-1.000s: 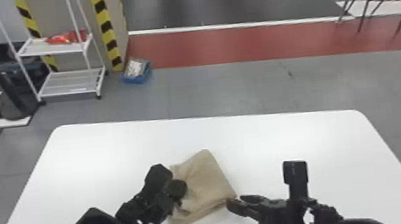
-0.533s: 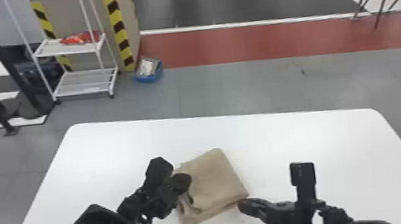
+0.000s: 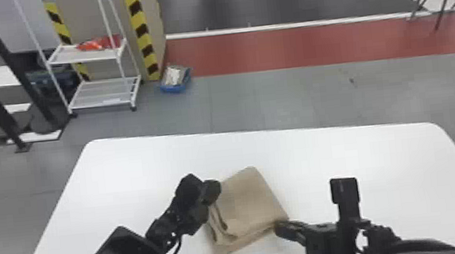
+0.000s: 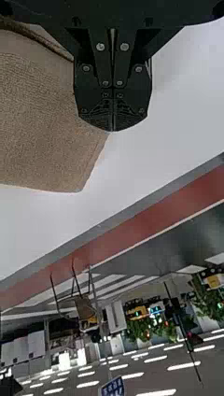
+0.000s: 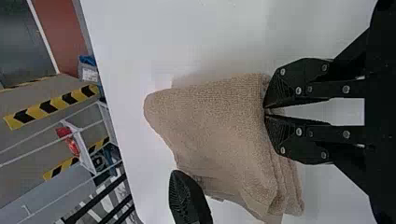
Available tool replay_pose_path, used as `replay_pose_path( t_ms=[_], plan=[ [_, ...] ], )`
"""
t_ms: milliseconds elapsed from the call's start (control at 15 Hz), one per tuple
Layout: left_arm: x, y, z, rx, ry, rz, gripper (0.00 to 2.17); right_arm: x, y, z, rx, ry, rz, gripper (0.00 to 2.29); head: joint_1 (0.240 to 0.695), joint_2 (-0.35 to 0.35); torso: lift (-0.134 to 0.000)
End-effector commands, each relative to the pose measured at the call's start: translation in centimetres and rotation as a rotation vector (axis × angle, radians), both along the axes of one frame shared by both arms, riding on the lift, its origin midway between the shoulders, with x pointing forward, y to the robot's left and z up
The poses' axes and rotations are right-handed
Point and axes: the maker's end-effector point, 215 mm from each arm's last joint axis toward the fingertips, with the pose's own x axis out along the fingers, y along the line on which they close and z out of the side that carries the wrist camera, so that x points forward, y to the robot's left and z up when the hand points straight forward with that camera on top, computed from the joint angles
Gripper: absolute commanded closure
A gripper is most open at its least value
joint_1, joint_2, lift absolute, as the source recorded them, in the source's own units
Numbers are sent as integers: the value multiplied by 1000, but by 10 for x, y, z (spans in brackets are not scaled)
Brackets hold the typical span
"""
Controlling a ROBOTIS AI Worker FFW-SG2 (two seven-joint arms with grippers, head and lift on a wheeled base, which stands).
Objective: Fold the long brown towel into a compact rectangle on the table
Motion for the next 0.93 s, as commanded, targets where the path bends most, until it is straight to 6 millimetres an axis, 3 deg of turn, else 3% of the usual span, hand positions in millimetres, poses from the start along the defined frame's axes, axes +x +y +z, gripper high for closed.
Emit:
replay_pose_path(
  t_ms=[0,467,867],
  plan=[
    [3,1,-3,13,4,-3,1791,2,0,0,-1,6,1,964,695,15,0],
    [-12,32,-43,123,113,40,1791,25,3,10,-7,5,9,964,695,33,0],
    [-57,37,-53,130,197,63,1791,52,3,24,-17,-8,11,964,695,56,0]
  ],
)
